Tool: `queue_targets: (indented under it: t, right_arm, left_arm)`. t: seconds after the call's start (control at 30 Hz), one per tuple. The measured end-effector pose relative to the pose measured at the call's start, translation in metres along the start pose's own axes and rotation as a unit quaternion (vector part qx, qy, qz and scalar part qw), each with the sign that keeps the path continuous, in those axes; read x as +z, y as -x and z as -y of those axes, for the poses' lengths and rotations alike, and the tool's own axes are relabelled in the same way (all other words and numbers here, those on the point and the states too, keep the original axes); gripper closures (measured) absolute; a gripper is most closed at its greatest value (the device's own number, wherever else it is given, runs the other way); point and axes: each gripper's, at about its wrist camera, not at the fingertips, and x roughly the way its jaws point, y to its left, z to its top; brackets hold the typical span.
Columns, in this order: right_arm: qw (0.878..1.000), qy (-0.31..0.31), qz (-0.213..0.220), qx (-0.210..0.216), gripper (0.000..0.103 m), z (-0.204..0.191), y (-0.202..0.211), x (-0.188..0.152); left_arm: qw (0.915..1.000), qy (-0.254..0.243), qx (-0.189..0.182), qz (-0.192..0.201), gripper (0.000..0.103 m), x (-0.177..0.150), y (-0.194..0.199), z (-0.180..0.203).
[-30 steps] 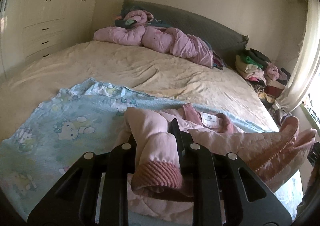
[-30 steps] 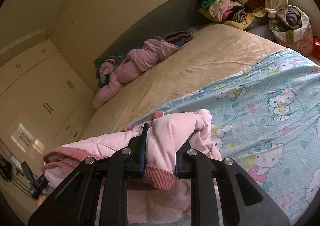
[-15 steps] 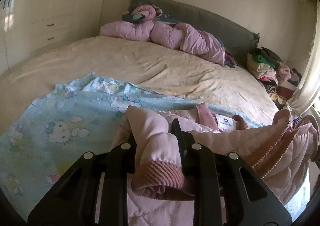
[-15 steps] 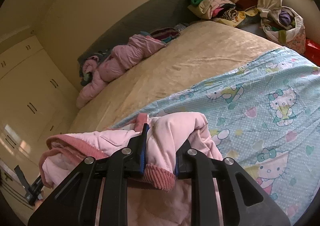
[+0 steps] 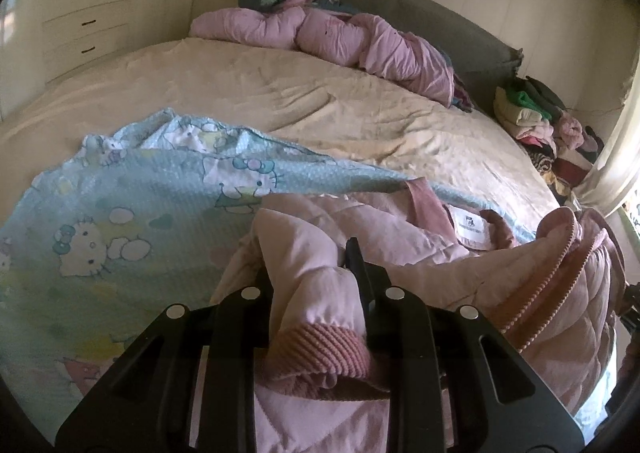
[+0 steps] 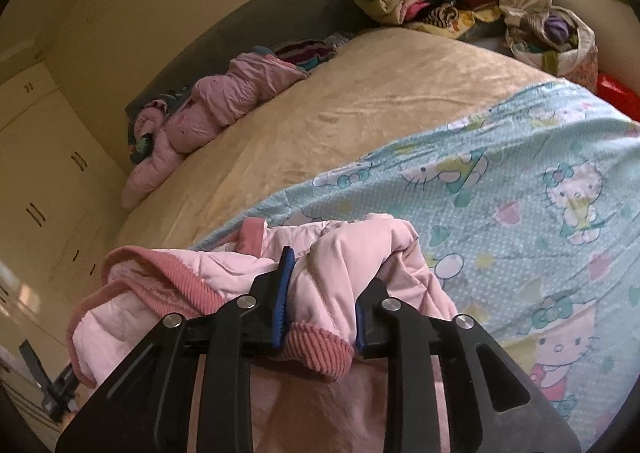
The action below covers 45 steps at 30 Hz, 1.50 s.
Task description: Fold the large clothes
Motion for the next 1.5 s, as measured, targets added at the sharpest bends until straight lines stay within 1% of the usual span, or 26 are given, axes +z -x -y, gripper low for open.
queue_targets:
  t: [0.13,0.17,0.2,0.23,0.3,0.33,0.37,0.43,0.57,0.6,0.67,0.7,0.73,0.77,0.83,0.9,0.97,1.1,1.17,1.2,1.3,1.33,1.4,1.43,1.47,1.5]
  right_arm:
    - [1.0,-0.016,-0.007,0.007,0.07,0.001,-0.005,0.002]
    - [1.0,-0.022,-0.01,0.015,0.065,0.002,-0.006,0.004]
    - [0.999,-0.027,-0.012,0.024,0.057,0.002,-0.006,0.005]
    - [0.999,-0.029,-0.013,0.031,0.052,0.001,-0.005,0.006]
    - [0.998,-0.034,-0.012,0.058,0.01,-0.001,-0.001,0.007]
    - [0.998,-0.032,-0.006,0.06,0.005,-0.004,0.004,0.006]
    - [0.998,-0.023,0.002,0.062,0.005,-0.01,0.01,0.004]
    - [0.998,-0.005,-0.001,0.066,0.005,-0.018,0.015,0.0]
    - [0.995,0.069,-0.039,0.064,0.005,-0.042,0.013,-0.03]
    - [0.994,0.08,-0.049,0.062,0.005,-0.045,0.01,-0.036]
    - [0.993,0.093,-0.066,0.04,0.005,-0.047,0.003,-0.049]
    - [0.993,0.094,-0.063,0.034,0.006,-0.046,0.003,-0.052]
    - [0.993,0.094,-0.058,0.033,0.006,-0.045,0.003,-0.053]
    - [0.994,0.093,-0.049,0.029,0.006,-0.044,0.005,-0.052]
    - [0.995,0.093,-0.027,0.007,0.006,-0.039,0.011,-0.048]
    - [0.993,0.113,-0.007,-0.018,0.006,-0.036,0.015,-0.041]
    - [0.99,0.134,-0.001,-0.045,0.006,-0.03,0.015,-0.036]
    - [0.982,0.16,-0.012,-0.095,0.006,-0.014,0.004,-0.031]
    - [0.983,0.156,-0.023,-0.098,0.006,-0.004,-0.004,-0.032]
    - [0.983,0.152,-0.031,-0.098,0.006,0.0,-0.007,-0.033]
    - [0.983,0.145,-0.05,-0.096,0.007,0.011,-0.018,-0.034]
    - [0.984,0.145,-0.053,-0.091,0.009,0.013,-0.021,-0.035]
    - [0.984,0.145,-0.058,-0.081,0.031,0.016,-0.022,-0.037]
    - [0.984,0.147,-0.061,-0.079,0.034,0.015,-0.023,-0.038]
    - [0.983,0.151,-0.059,-0.086,0.045,0.014,-0.024,-0.04]
    - [0.981,0.16,-0.058,-0.089,0.058,0.013,-0.024,-0.042]
  left_arm:
    - [1.0,0.002,-0.003,-0.002,0.086,-0.001,-0.002,0.0]
    - [1.0,0.003,-0.004,-0.003,0.086,-0.001,-0.002,-0.001]
    - [1.0,0.003,-0.004,-0.004,0.086,-0.002,-0.003,0.0]
    - [1.0,0.002,-0.003,-0.003,0.086,-0.001,-0.003,-0.001]
    - [1.0,-0.001,-0.001,-0.003,0.086,-0.002,-0.004,-0.001]
    - [1.0,-0.002,0.001,-0.002,0.086,-0.002,-0.005,-0.001]
    - [1.0,-0.003,0.002,-0.002,0.086,-0.002,-0.006,-0.002]
    - [1.0,-0.004,0.002,-0.002,0.086,-0.003,-0.006,-0.002]
    - [1.0,-0.008,0.006,0.0,0.085,-0.002,-0.004,0.0]
    - [1.0,-0.008,0.005,0.001,0.082,-0.001,-0.003,0.0]
    - [1.0,-0.007,-0.002,0.005,0.071,0.0,0.004,0.001]
    - [0.9999,-0.006,-0.007,0.008,0.053,0.001,0.009,0.003]
    - [0.9997,-0.007,-0.015,0.016,0.041,0.002,0.016,0.005]
    - [0.9995,-0.008,-0.019,0.023,0.037,0.003,0.024,0.008]
    - [0.9989,-0.019,-0.012,0.041,0.022,0.005,0.039,0.014]
    - [0.9976,-0.032,0.004,0.062,0.019,0.005,0.057,0.017]
    - [0.9971,-0.027,0.002,0.072,0.015,0.005,0.069,0.014]
    - [0.9957,-0.015,0.02,0.089,0.01,-0.002,0.088,0.001]
    - [0.9961,-0.013,0.035,0.079,0.01,-0.009,0.087,-0.01]
    - [0.9969,-0.011,0.042,0.065,0.01,-0.013,0.082,-0.016]
    - [0.9993,0.0,0.032,0.02,0.01,-0.022,0.058,-0.032]
    - [0.9996,0.005,0.029,-0.004,0.01,-0.026,0.047,-0.038]
    - [0.9984,-0.004,0.016,-0.053,0.01,-0.034,0.025,-0.04]
    - [0.9976,-0.017,0.019,-0.064,0.01,-0.037,0.018,-0.038]
    - [0.9967,-0.032,0.026,-0.07,0.01,-0.041,0.013,-0.035]
    - [0.996,-0.046,0.031,-0.07,0.01,-0.043,0.009,-0.032]
